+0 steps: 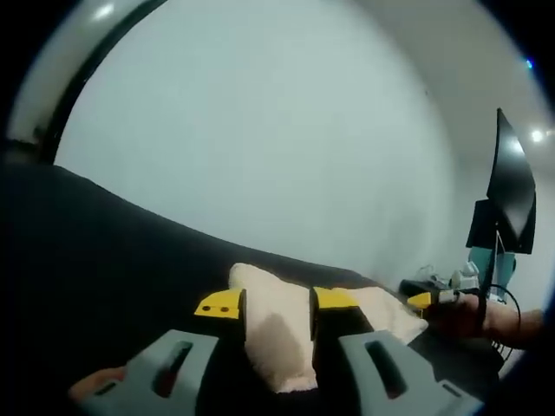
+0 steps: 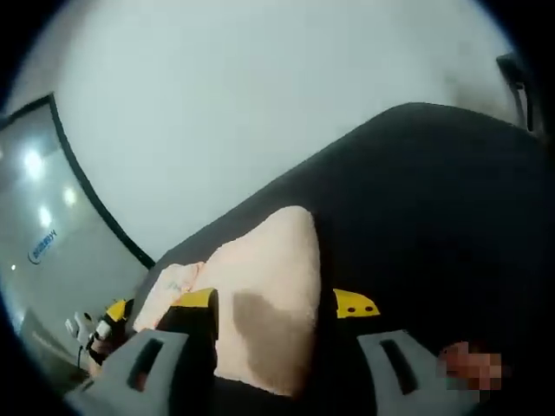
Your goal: Fold the towel on the table until its edges align and the towel forms a compact rectangular stack.
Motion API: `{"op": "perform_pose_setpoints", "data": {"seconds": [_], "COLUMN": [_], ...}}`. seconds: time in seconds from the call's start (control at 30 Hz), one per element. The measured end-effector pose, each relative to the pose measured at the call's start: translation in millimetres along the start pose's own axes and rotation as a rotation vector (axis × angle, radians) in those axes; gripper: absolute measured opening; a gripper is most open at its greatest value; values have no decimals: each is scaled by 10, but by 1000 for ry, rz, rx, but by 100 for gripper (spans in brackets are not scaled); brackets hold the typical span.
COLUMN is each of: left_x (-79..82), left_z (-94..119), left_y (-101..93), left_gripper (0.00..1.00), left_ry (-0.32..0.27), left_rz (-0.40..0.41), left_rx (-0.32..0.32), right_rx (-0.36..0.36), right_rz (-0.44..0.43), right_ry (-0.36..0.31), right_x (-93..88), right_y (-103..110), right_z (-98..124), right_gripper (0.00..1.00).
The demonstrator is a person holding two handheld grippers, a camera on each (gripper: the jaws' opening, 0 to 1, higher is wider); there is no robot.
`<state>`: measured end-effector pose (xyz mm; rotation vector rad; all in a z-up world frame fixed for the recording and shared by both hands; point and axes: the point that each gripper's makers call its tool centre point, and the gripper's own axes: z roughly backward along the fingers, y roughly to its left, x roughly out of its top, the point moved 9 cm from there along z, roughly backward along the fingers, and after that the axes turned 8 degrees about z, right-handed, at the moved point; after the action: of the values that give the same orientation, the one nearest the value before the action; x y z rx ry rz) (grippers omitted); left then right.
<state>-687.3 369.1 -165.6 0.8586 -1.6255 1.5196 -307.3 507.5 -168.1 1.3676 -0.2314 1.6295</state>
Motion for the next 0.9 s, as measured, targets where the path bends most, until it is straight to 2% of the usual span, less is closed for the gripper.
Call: {"op": "perform_pose_setpoints", "data": {"seconds": [0.07,0.1,0.13,0.17,0.23,0.27,0.3,0.33,0.37,0.4,0.47,0.5,0.53,0.63,0.67,0.7,0.73,0.77,0.9], "left_x": [-15,-17,-39,-54,-65,-68,-69,-63,-57,-58,-55,-53,-48,-44,-46,-48,-42,-31,-13], "left_z": [-14,-9,16,25,30,38,42,42,40,41,54,66,69,89,98,108,105,96,101], "left_y": [11,4,-55,-78,-82,-94,-100,-101,-97,-94,-96,-104,-97,-99,-109,-117,-100,-70,-30], "left_gripper": [30,30,30,29,29,28,28,28,28,28,27,27,27,27,27,27,27,27,27], "left_ry": [15,18,20,25,37,38,38,37,36,37,36,33,30,21,18,16,14,14,7], "left_rz": [-7,-11,-17,-21,-25,-26,-24,-21,-18,-17,-17,-14,-10,4,8,13,17,22,43], "left_rx": [11,9,6,6,14,15,15,14,14,18,20,19,20,27,29,31,32,33,37], "right_rx": [-24,-51,-94,-108,-111,-94,-84,-77,-73,-70,-24,-26,-35,-37,-48,-56,-50,-44,-54], "right_rz": [62,102,160,192,178,127,114,147,184,173,6,-80,-117,-81,-22,7,-7,26,36], "right_ry": [-2,21,18,14,22,24,30,32,37,38,35,26,14,37,87,59,53,34,7], "right_x": [-43,-87,-102,-111,-56,-19,2,17,-16,-17,-13,-5,2,-56,-98,-94,-82,-35,134], "right_y": [91,99,71,48,-110,-142,-171,-174,-130,-123,-118,-161,-207,-154,-143,-124,-106,-116,-60], "right_z": [-32,-47,-52,-49,-169,-215,-240,-277,-220,-187,-66,-31,-10,-62,-90,-88,-68,-87,-48], "right_gripper": [52,48,40,35,18,15,14,14,16,21,27,30,30,23,12,8,7,6,4]}}
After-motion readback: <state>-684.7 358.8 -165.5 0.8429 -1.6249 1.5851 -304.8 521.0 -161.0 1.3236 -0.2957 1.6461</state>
